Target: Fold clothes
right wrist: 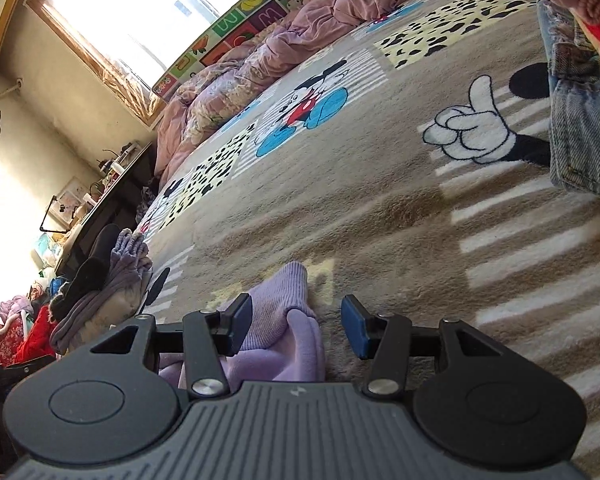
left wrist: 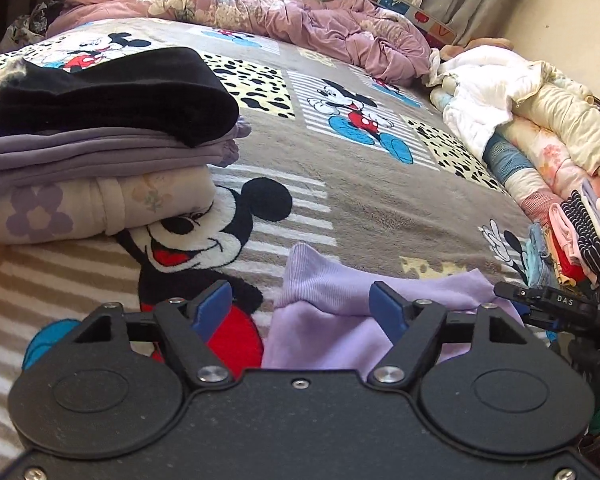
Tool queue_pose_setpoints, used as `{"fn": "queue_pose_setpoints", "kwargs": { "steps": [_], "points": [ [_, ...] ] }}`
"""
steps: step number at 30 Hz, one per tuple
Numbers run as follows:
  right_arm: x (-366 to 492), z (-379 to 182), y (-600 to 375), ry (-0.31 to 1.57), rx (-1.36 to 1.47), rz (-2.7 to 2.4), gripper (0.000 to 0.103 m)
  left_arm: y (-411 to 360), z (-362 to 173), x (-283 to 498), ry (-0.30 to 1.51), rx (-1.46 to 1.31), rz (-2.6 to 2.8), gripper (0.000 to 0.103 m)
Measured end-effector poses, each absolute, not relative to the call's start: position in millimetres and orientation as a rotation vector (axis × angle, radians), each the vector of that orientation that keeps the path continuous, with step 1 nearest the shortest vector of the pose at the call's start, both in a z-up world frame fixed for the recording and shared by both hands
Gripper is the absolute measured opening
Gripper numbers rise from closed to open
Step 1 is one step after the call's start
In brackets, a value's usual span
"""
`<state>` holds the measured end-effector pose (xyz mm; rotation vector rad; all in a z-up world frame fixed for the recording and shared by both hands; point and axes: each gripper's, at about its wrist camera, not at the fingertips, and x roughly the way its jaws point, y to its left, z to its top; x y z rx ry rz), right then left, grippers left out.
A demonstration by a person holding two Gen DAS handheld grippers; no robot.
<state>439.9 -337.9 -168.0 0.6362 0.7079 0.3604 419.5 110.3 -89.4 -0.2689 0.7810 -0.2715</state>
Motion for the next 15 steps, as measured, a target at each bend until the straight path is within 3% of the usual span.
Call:
{"fn": "queue_pose_setpoints", "kwargs": {
  "steps": [8, 10, 11, 12, 13, 15],
  "points": [
    [442.8, -172.6, -339.2, 0.708, 0.679, 0.392, 0.05, 109.8, -108.8, 455.0, 0.853, -0.287, -0.346, 0.068],
    [444.1, -174.7, -340.0, 0.709, 0.698, 0.405, 0.045, 111.7, -114.2, 458.7, 0.866, -0.312, -0.374, 0.052],
    [445.1, -175.8, -339.7, 0.711, 0.704, 0.416, 0.031, 111.8, -116.4, 459.4, 0.869, -0.314, -0.39, 0.032],
    [445.0, -176.6, -339.9, 0.705, 0.716, 0.431, 0.025, 111.9, -117.9, 459.4, 0.867, -0.314, -0.402, 0.016],
    [444.4, -177.3, -340.4, 0.697, 0.731, 0.447, 0.017, 112.8, -118.1, 458.5, 0.857, -0.315, -0.411, 0.015],
    [442.7, -176.9, -344.4, 0.672, 0.784, 0.482, 0.016, 118.1, -115.1, 455.1, 0.814, -0.348, -0.456, 0.01]
  ]
}}
